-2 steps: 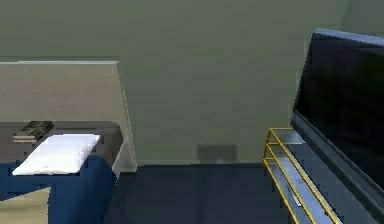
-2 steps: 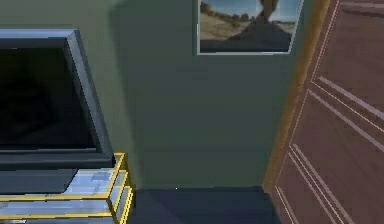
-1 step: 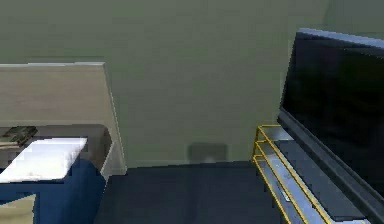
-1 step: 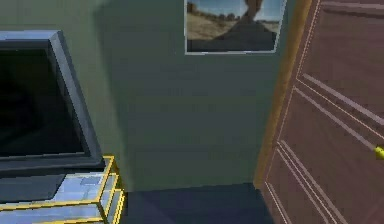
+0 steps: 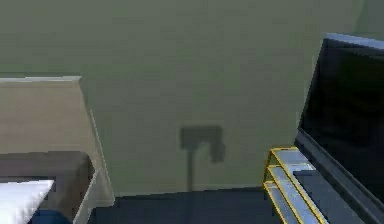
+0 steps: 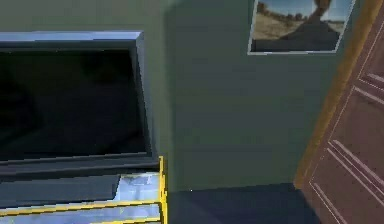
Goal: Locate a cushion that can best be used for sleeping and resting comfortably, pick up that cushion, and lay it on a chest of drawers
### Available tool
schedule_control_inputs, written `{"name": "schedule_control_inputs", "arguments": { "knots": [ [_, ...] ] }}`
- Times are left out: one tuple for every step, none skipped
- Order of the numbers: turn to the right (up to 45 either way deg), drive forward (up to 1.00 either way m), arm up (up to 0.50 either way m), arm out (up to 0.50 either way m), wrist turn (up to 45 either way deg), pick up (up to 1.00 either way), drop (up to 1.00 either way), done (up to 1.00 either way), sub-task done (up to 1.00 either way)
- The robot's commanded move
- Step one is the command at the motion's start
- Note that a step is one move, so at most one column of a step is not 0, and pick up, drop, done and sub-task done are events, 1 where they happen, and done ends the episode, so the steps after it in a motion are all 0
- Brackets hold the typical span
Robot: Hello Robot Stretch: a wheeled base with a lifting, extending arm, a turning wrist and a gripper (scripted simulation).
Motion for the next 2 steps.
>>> {"name": "schedule_control_inputs", "arguments": {
  "knots": [
    [-45.0, 0.0, 0.0, 0.0, 0.0, 0.0, 0.0, 0.0, 0.0],
    [-45.0, 0.0, 0.0, 0.0, 0.0, 0.0, 0.0, 0.0, 0.0]
  ]
}}
